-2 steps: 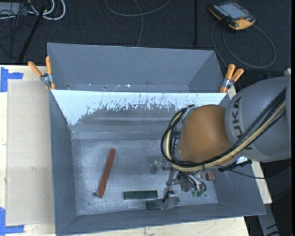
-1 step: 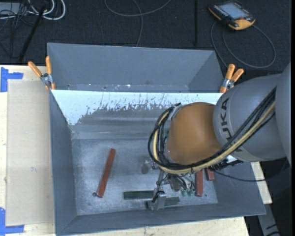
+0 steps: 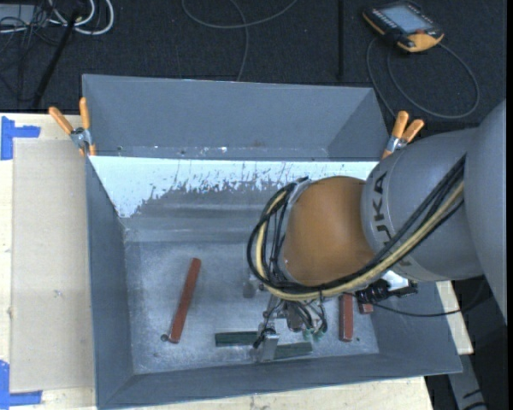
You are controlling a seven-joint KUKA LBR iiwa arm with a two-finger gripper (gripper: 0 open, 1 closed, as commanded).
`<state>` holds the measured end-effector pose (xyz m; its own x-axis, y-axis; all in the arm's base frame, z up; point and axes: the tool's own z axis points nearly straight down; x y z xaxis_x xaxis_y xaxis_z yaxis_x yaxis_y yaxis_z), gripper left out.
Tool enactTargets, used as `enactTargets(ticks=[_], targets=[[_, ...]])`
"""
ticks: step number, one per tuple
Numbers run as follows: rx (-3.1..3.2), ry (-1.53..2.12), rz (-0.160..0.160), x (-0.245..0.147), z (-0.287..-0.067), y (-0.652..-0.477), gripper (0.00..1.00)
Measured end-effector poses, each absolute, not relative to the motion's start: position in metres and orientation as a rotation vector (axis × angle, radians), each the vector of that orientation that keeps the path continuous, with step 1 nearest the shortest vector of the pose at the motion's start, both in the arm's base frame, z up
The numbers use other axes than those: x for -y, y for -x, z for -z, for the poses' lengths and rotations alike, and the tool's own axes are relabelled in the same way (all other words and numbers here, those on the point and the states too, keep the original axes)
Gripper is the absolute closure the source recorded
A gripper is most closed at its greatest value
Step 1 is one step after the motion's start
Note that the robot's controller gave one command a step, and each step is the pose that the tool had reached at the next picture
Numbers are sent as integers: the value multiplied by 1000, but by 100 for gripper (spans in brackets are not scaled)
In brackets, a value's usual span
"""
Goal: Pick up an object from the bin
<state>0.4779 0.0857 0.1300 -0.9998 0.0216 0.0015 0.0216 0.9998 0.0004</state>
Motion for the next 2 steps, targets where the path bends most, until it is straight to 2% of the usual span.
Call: enactTargets(ticks=[1,2], targets=[[3139,-244,2,-86,-82,-473,0],[3135,191,0,-82,-70,-471,100]])
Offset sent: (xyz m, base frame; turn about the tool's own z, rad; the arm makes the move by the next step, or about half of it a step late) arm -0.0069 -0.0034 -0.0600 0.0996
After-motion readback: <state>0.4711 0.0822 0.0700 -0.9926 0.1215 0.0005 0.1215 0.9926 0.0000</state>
